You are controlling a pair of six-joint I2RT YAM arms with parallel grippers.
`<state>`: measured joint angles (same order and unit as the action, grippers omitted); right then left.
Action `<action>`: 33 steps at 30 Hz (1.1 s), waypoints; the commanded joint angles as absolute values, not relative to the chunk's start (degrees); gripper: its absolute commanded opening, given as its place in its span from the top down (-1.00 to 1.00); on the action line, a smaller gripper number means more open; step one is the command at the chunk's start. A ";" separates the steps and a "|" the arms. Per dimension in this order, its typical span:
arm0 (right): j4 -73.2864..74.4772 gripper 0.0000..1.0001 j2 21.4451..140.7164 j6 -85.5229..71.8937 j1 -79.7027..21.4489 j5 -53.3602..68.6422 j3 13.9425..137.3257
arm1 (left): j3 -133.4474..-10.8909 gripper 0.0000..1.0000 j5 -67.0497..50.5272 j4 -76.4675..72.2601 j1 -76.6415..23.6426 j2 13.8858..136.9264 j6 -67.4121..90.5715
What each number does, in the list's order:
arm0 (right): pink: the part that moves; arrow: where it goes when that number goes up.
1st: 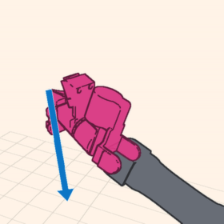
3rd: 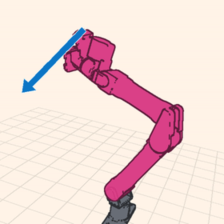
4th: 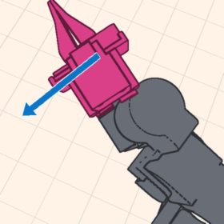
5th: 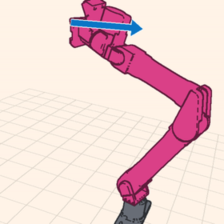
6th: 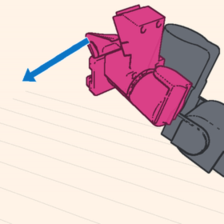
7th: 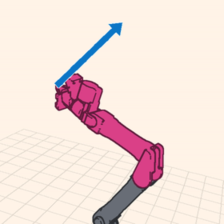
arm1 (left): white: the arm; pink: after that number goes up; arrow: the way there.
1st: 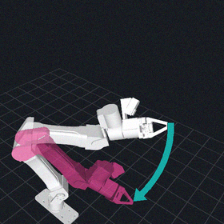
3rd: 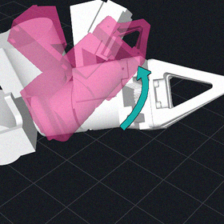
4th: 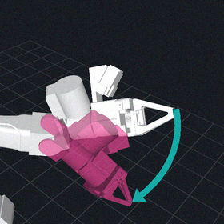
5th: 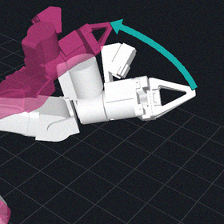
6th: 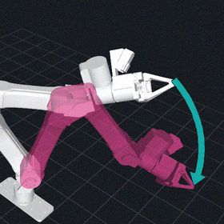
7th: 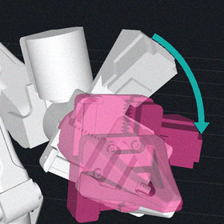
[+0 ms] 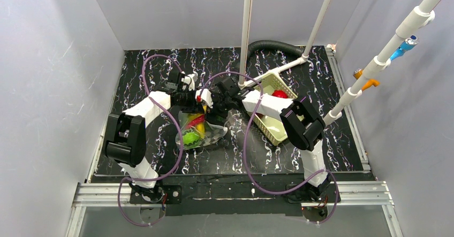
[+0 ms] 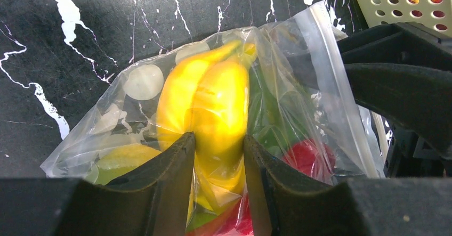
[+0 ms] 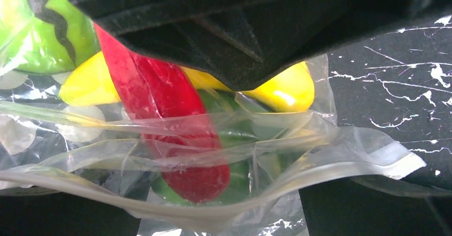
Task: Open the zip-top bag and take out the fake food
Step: Pick up the fake vegetable from the zipper food storage bag.
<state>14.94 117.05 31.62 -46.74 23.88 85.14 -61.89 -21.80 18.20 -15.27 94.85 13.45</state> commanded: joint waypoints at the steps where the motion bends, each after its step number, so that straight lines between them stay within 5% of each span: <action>1: 13.38 -1.00 119.63 31.06 -48.95 19.02 87.47 | -60.99 0.29 -23.99 22.02 -17.65 97.03 13.28; 9: 12.14 -0.26 116.96 31.80 -47.53 20.68 83.43 | -60.60 0.19 -20.03 23.90 -17.57 93.47 13.32; 15: 11.87 0.27 111.34 34.02 -45.75 27.34 78.07 | -59.51 -0.09 -18.21 24.50 -17.15 88.21 13.42; 24: 14.93 0.49 102.46 38.40 -45.37 34.54 71.60 | -55.43 -0.40 -17.89 24.51 -15.90 78.38 14.30; 33: 19.35 0.51 95.10 42.92 -43.39 40.60 65.77 | -51.36 -0.57 -21.29 23.23 -15.39 67.60 13.92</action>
<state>17.17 98.74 39.92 -44.16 35.70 67.42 -52.75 -18.74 23.14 -15.86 73.12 14.55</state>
